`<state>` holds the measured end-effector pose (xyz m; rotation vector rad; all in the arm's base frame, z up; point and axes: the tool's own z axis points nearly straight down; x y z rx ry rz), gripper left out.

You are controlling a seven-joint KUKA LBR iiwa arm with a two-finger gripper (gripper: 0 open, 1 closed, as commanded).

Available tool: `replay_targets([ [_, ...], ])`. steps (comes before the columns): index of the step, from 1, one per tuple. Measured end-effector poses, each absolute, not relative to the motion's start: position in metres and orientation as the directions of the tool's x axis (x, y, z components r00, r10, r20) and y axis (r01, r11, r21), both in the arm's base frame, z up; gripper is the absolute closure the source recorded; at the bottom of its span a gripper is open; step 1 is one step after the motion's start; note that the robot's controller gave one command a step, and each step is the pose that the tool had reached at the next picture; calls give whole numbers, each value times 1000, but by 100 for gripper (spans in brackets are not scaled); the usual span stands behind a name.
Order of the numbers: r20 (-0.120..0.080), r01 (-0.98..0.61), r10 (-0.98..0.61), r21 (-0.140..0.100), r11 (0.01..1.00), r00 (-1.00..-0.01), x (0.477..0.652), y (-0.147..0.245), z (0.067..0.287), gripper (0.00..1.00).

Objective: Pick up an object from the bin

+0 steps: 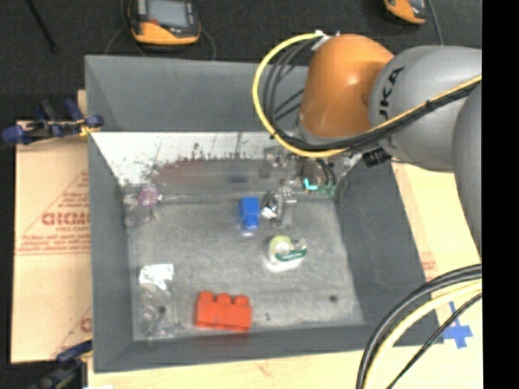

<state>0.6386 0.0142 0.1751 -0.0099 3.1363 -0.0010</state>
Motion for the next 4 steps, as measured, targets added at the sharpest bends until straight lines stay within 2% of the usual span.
replay_targets([
  [1,3,40,40,1,999,-999,640,11,75,0],
  [2,-6,40,40,1,999,-999,643,11,81,100],
  [3,-14,5,5,-2,1000,-1000,649,9,188,100],
  [4,-12,-262,-262,-4,965,-965,632,27,311,100],
])
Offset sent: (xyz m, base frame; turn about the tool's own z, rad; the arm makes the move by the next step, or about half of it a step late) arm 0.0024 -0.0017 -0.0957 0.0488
